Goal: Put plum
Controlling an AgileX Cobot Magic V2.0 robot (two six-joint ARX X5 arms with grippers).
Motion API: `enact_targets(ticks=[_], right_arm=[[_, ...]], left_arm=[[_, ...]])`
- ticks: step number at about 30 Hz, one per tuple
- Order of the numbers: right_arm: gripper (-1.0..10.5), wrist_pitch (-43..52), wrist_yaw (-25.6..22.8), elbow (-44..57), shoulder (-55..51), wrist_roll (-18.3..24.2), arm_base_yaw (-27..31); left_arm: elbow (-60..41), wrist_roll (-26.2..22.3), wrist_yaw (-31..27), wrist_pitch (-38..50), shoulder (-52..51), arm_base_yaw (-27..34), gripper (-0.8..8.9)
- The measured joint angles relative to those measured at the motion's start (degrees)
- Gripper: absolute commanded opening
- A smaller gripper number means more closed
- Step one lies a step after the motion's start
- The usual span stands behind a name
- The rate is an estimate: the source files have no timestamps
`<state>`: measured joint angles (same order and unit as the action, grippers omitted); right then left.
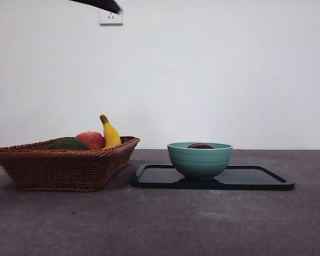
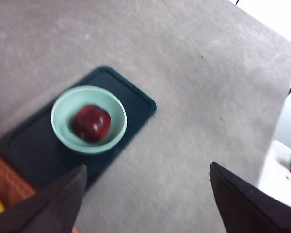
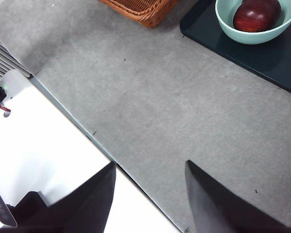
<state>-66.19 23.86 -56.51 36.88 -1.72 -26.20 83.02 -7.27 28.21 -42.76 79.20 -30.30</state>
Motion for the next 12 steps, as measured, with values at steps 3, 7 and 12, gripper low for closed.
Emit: enact_targets(ticks=[3,7,12], right_arm=[[2.3,0.0,0.0,0.0,0.0,0.0,0.0],[2.3,0.0,0.0,0.0,0.0,0.0,0.0],[2.3,0.0,0.0,0.0,0.0,0.1,0.0]], left_arm=[[5.1,-0.9,-0.6,1.0,6.7,-0.7,4.1],[11.4,-2.0,-3.3,1.5,14.7,-1.5,4.1],[19.3,-3.1,-5.6,1.4,23.5,-2.1,4.09]])
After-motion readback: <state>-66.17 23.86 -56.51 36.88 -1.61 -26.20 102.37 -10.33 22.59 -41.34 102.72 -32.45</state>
